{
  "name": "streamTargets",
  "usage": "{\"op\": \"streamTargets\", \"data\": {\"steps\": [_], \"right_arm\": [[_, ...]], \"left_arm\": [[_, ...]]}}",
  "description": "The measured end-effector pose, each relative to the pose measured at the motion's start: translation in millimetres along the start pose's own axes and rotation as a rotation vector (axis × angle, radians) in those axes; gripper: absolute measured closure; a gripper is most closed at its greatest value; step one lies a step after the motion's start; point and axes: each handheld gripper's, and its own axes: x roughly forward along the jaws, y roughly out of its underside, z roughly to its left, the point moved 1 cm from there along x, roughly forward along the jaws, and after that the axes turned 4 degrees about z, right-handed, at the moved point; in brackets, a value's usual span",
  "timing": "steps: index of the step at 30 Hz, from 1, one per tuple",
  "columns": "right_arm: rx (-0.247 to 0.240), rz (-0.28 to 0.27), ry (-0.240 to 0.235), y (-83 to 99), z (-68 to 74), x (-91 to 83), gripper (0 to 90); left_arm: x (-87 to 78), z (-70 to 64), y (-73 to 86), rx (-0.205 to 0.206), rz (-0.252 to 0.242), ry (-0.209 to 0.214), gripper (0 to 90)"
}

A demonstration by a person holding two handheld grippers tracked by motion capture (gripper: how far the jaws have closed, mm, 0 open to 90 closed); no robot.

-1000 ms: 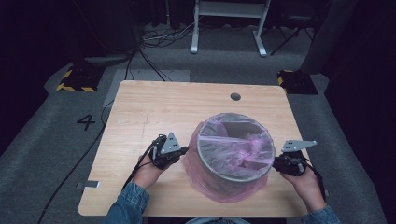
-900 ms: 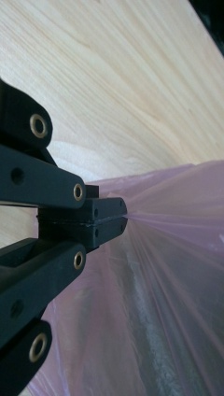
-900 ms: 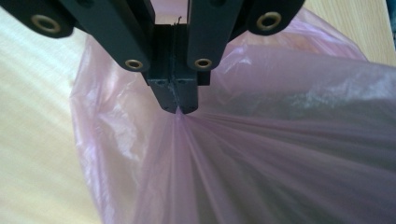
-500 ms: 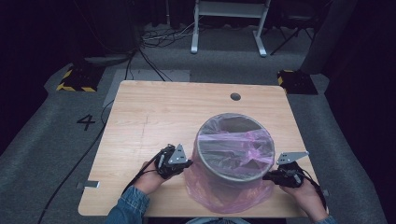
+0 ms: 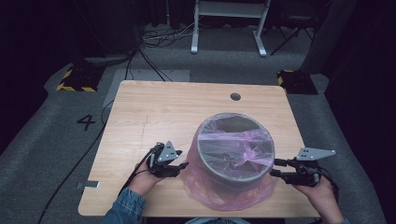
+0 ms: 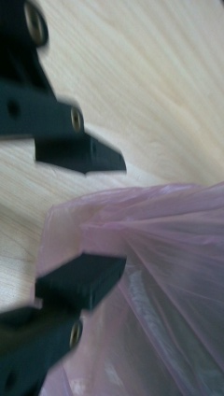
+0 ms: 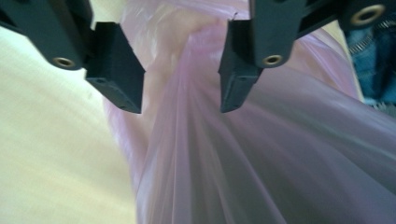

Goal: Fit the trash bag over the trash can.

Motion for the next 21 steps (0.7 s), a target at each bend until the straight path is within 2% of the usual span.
{"op": "streamTargets", "data": {"steps": [3, 4, 7, 9, 12, 18, 20, 21], "right_arm": [[-0.001, -0.052, 0.018, -12.1, 2.4, -14.2, 39.6], [-0.006, -0.066, 0.024, -16.2, 3.1, -18.0, 38.0], [-0.014, -0.093, 0.032, -28.5, 5.0, -26.0, 34.6], [-0.018, -0.103, 0.043, -36.9, 6.2, -30.2, 32.9], [-0.033, -0.122, 0.046, -50.2, 7.5, -36.0, 31.0], [-0.072, -0.152, 0.053, -78.2, 10.4, -43.8, 19.2], [-0.080, -0.157, 0.080, -87.2, 12.8, -43.7, 10.3], [-0.086, -0.163, 0.110, -91.2, 13.9, -43.9, 7.4]], "left_arm": [[-12.0, 2.7, 5.5, -0.001, -0.044, -0.061, 38.9], [-15.0, 4.3, 7.5, -0.013, -0.048, -0.079, 39.1], [-21.3, 9.8, 15.8, -0.056, -0.051, -0.099, 39.5], [-23.2, 12.8, 21.7, -0.077, -0.036, -0.120, 39.5], [-24.8, 16.2, 29.7, -0.101, -0.011, -0.128, 39.4], [-23.1, 20.0, 43.2, -0.144, 0.041, -0.127, 37.9], [-21.8, 20.6, 46.6, -0.157, 0.049, -0.126, 37.7], [-21.6, 20.7, 48.3, -0.160, 0.056, -0.125, 37.7]]}}
